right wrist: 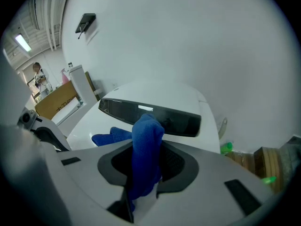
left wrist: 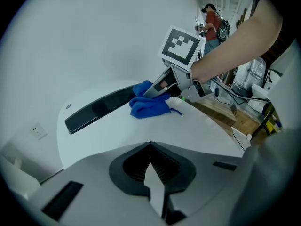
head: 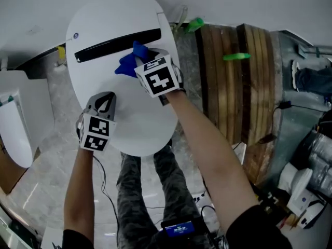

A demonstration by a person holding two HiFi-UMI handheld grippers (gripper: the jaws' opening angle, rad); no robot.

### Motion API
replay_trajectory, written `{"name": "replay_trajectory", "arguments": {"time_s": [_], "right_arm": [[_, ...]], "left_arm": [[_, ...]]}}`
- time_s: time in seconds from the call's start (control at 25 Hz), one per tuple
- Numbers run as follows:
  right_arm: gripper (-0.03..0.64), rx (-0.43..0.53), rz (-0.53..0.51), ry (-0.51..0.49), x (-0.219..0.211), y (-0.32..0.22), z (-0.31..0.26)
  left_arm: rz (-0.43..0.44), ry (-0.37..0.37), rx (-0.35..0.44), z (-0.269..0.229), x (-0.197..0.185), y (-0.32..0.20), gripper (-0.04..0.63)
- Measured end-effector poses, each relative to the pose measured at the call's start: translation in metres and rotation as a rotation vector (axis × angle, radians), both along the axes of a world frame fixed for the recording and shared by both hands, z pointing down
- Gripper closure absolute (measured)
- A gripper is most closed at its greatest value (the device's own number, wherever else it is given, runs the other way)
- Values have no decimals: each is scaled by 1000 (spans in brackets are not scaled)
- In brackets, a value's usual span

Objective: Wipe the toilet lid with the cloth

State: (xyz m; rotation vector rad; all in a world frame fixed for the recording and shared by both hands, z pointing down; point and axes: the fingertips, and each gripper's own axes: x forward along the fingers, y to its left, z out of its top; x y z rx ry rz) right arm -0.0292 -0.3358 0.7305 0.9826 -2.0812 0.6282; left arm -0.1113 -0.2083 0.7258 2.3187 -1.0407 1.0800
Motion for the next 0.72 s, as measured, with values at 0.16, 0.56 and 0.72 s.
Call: {"name": "replay_trajectory", "arguments": {"time_s": [0.16, 0.56, 0.72], "right_arm": [[506, 11, 40, 9, 39, -10, -1], [509, -12, 90, 8, 111, 6, 7], [519, 10, 75, 8, 119, 20, 10]], "left_arm": [[13, -4, -2, 0, 27, -5, 584], [47, -7, -5, -2, 100, 1, 584], [9, 5, -25, 1, 113, 7, 584]]}}
